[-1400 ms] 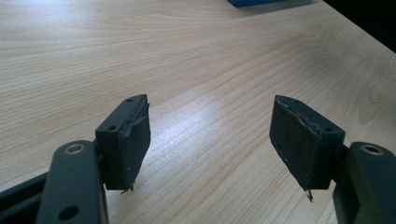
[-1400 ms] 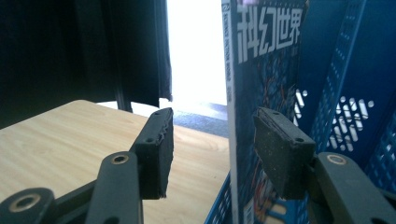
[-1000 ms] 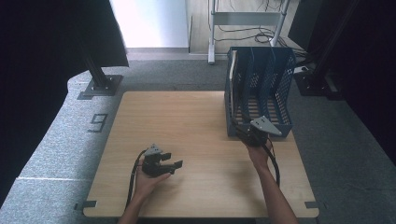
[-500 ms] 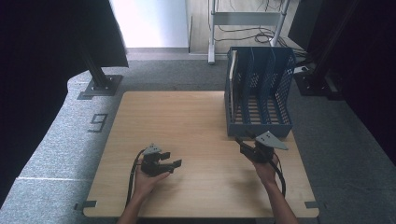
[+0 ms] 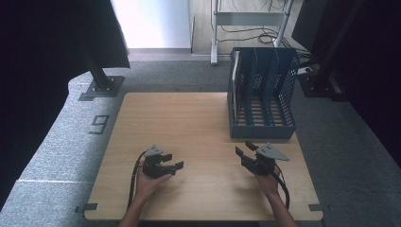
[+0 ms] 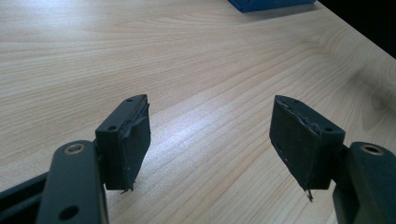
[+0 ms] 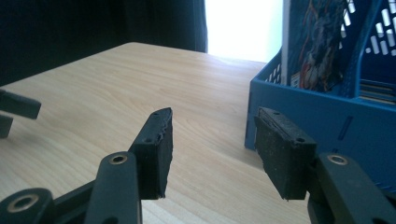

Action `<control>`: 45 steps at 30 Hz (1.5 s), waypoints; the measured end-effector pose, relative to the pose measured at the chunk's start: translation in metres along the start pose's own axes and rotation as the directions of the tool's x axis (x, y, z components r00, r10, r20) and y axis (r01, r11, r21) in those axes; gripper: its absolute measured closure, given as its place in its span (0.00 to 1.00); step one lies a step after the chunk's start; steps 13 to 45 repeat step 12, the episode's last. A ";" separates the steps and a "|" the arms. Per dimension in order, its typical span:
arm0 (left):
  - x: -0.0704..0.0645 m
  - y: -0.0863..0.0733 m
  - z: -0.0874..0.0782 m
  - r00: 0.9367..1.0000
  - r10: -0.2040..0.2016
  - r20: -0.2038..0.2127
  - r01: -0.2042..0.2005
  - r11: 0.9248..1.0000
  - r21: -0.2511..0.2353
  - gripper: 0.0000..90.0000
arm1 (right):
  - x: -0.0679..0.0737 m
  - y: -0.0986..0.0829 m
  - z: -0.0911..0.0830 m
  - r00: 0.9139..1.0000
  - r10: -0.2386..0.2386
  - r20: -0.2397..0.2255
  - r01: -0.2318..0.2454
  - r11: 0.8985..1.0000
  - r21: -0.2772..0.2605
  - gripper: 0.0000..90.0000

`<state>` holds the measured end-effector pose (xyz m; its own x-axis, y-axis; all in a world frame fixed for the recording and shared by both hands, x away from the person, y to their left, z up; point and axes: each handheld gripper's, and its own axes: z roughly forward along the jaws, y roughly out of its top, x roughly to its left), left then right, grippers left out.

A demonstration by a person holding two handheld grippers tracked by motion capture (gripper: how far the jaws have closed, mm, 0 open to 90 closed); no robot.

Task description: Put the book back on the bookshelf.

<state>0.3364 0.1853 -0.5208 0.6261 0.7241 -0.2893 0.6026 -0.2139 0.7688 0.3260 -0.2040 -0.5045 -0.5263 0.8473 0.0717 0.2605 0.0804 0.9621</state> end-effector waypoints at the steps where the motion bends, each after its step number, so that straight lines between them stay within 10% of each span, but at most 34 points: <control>1: 0.000 0.000 0.000 1.000 0.000 0.001 0.000 1.000 -0.001 0.33 | 0.001 -0.001 0.001 1.000 -0.002 -0.004 0.002 1.000 0.004 0.51; 45: 0.001 0.001 -0.002 1.000 0.000 -0.003 0.000 1.000 -0.004 0.33 | 0.000 -0.005 0.000 1.000 -0.008 0.004 0.008 1.000 0.014 0.50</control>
